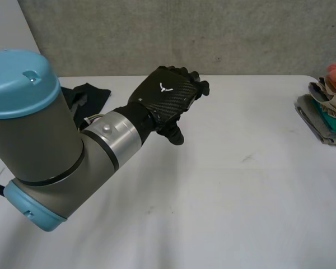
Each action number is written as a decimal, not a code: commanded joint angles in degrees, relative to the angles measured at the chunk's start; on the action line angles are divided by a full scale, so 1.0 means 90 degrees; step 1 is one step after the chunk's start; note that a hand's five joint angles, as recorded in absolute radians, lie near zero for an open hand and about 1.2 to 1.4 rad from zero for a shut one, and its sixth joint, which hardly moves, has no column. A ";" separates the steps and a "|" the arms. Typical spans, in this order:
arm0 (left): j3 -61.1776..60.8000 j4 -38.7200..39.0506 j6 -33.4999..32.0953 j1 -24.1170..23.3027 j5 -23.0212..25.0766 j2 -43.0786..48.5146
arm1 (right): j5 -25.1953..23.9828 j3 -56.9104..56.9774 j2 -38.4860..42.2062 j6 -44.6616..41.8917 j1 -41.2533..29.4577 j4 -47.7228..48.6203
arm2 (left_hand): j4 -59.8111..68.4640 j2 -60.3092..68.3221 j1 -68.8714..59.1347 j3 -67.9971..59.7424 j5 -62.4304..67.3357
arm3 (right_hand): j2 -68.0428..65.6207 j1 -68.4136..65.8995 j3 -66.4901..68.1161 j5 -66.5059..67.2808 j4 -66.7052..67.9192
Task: Fold the laundry.
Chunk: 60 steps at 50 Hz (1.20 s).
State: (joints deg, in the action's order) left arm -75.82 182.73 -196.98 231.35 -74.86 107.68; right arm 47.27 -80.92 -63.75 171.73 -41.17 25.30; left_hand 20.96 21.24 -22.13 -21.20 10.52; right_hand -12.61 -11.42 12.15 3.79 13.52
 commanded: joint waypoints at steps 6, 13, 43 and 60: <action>-0.0014 0.0379 0.0002 0.0515 -0.0743 -0.0489 | 0.2990 0.0975 -0.0950 -0.0970 -0.0911 0.0007 | 0.0133 0.0102 -0.0003 -0.0107 0.0181 | 0.0290 0.0157 -0.0239 -0.0421 -0.0391; -0.0150 0.1297 -0.0086 0.1793 -0.1653 -0.0539 | 0.2328 -0.0731 -0.2669 0.0828 -0.2248 0.1571 | -0.0633 -0.0664 0.0764 0.0659 -0.0585 | 0.0290 0.0157 -0.0239 -0.0421 -0.0391; 0.2028 0.1269 -0.1941 0.4881 0.0896 0.4188 | 0.1896 -0.3558 -0.1501 -0.2245 -0.6051 -0.0272 | 0.3766 0.3735 -0.3636 -0.3740 0.3815 | 0.0290 0.0157 -0.0239 -0.0421 -0.0391; 0.1511 0.1094 -0.1941 0.4783 -0.0197 0.3281 | 0.1886 -0.3656 -0.1569 -0.2196 -0.5817 -0.0223 | -0.0296 -0.0327 0.0426 0.0322 -0.0247 | 0.0290 0.0157 -0.0239 -0.0421 -0.0391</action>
State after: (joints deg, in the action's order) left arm -58.55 194.09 -214.45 274.57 -71.96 142.77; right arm 64.28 -113.57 -77.73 152.00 -94.12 23.31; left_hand 44.90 43.56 -39.20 -44.86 34.07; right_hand -12.61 -11.41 12.14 3.78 13.52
